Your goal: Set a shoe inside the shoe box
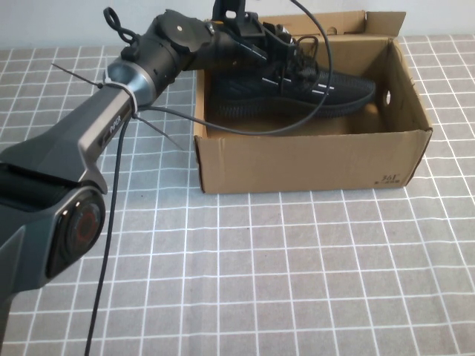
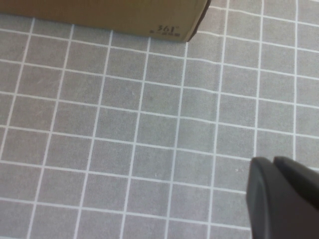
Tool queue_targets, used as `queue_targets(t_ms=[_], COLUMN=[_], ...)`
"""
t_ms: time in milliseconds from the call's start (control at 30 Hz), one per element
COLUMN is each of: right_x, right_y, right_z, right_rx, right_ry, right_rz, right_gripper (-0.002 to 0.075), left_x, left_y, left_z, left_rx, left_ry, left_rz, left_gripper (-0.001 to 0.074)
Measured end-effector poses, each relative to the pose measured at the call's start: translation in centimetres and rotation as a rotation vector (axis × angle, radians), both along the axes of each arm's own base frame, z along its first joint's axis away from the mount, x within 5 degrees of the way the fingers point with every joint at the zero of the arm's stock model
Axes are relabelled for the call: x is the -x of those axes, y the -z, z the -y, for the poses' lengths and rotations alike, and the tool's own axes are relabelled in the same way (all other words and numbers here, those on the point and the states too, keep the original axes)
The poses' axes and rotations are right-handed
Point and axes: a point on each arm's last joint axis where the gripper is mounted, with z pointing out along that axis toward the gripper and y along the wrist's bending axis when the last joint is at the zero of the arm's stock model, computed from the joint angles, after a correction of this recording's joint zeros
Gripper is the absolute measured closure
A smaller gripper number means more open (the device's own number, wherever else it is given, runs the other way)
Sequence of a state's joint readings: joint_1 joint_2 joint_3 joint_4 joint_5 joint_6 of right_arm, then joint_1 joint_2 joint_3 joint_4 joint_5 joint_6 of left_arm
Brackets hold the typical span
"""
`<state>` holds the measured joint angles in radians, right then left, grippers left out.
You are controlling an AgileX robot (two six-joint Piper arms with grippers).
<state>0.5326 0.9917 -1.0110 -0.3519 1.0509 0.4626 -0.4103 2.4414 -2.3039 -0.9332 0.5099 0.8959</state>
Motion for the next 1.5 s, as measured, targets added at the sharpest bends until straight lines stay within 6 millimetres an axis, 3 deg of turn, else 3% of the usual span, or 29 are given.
queue_targets(t_ms=[133,233,333,500,667,733,800,900,1000,1233,1367,1500], right_x=[0.0,0.0,0.0,0.0,0.0,0.0,0.0,0.0,0.3,4.1,8.0,12.0], right_y=[0.0,0.0,0.0,0.0,0.0,0.0,0.0,0.0,-0.2,-2.1,-3.2,-3.8], right_z=[0.0,0.0,0.0,0.0,0.0,0.0,0.0,0.0,0.1,1.9,4.0,6.1], right_rx=[0.0,0.0,0.0,0.0,0.0,-0.001,-0.002,-0.001,-0.006,-0.089,-0.122,-0.162], right_ry=[0.0,0.0,0.0,0.0,0.0,0.0,-0.001,-0.002,0.001,-0.015,-0.042,-0.088], right_rz=[0.0,0.0,0.0,0.0,0.0,0.001,0.003,0.003,0.002,0.063,0.109,0.189], right_gripper=[0.0742,0.0743,0.0742,0.0742,0.0743,0.0743,0.0742,0.0742,0.0742,0.0742,0.0742,0.0742], left_x=[0.0,0.1,0.3,0.6,1.7,2.7,4.0,6.0,8.2,13.8,18.2,23.1], left_y=[0.0,0.1,-0.2,-2.4,-5.2,-6.9,-8.8,-11.7,-14.6,-21.3,-25.0,-27.0], left_z=[0.0,0.0,0.1,-1.7,-3.7,-4.1,-4.5,-5.2,-6.0,-8.6,-10.7,-12.8], left_rx=[0.0,-0.004,-0.02,-0.006,-0.017,-0.025,-0.053,-0.104,-0.155,-0.259,-0.292,-0.281], left_ry=[0.002,0.01,0.03,0.041,0.1,0.124,0.144,0.172,0.194,0.176,0.109,0.06], left_rz=[-0.001,-0.005,-0.002,-0.028,-0.07,-0.092,-0.102,-0.091,-0.061,0.031,0.096,0.118], left_gripper=[0.0732,0.0685,0.0566,0.0337,0.0282,0.03,0.0366,0.056,0.0683,0.0732,0.0734,0.0735])
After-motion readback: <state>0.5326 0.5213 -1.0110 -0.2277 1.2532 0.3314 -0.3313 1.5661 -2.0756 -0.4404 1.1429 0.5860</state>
